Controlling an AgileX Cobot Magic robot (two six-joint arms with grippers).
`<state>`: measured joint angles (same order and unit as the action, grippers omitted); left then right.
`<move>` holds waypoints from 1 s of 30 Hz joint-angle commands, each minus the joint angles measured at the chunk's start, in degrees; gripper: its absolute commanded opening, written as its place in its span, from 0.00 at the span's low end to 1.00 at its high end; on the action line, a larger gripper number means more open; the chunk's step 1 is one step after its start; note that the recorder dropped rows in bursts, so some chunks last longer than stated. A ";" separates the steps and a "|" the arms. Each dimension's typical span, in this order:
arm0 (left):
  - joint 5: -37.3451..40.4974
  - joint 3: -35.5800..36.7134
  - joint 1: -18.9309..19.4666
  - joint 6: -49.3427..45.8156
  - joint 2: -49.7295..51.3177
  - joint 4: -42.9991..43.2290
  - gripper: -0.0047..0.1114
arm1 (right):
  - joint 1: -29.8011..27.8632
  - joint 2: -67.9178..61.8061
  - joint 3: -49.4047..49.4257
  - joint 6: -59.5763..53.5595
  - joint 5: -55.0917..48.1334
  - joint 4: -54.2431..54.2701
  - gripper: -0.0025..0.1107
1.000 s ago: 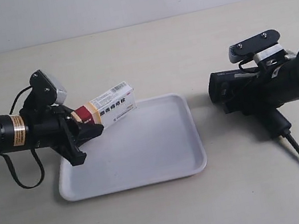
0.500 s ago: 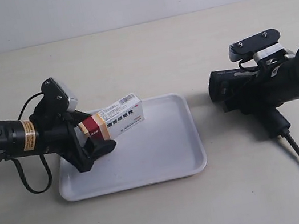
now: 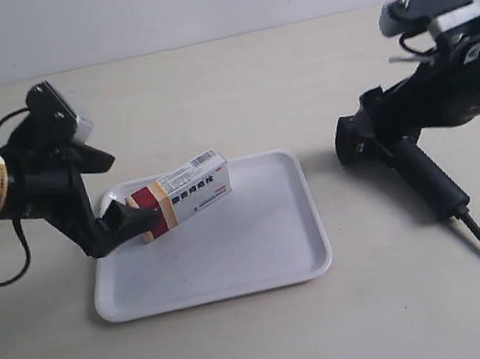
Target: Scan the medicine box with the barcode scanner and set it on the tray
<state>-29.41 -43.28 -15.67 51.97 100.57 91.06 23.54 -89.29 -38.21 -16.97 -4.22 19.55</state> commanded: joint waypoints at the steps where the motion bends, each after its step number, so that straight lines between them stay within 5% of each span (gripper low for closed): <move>1: -3.75 0.27 -0.33 15.74 -11.57 8.89 0.93 | -0.21 14.55 -2.20 -2.60 -10.75 -3.70 0.79; 3: -5.46 0.94 -0.33 16.23 -16.70 8.89 0.85 | -0.21 20.52 -2.21 -2.06 -10.49 -5.59 0.72; 5: -7.40 1.55 -0.33 18.10 -21.80 8.89 0.67 | -0.34 26.44 -2.21 -0.68 -8.40 -7.84 0.56; 9: -6.70 4.52 -0.33 25.31 -30.66 8.89 0.08 | -0.34 35.43 -2.21 1.12 -7.44 -8.68 0.19; 11: -6.46 7.35 -0.33 26.66 -35.57 8.89 0.06 | -0.34 38.54 -2.21 1.12 -8.59 -8.68 0.03; 17: -2.01 18.62 -0.33 28.34 -51.97 2.18 0.06 | -0.34 44.24 -2.21 0.87 -13.34 -6.84 0.02; 22: 10.05 32.08 -0.33 29.60 -71.62 -6.59 0.06 | -0.34 46.40 -2.21 0.99 -13.74 -6.38 0.02; 30: 10.69 40.53 -0.33 29.80 -90.64 -4.49 0.06 | -0.34 46.66 -2.21 0.99 -13.74 -6.38 0.02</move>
<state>-19.39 -3.24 -15.67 81.21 11.80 86.27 23.54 -42.82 -40.22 -15.98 -17.96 12.84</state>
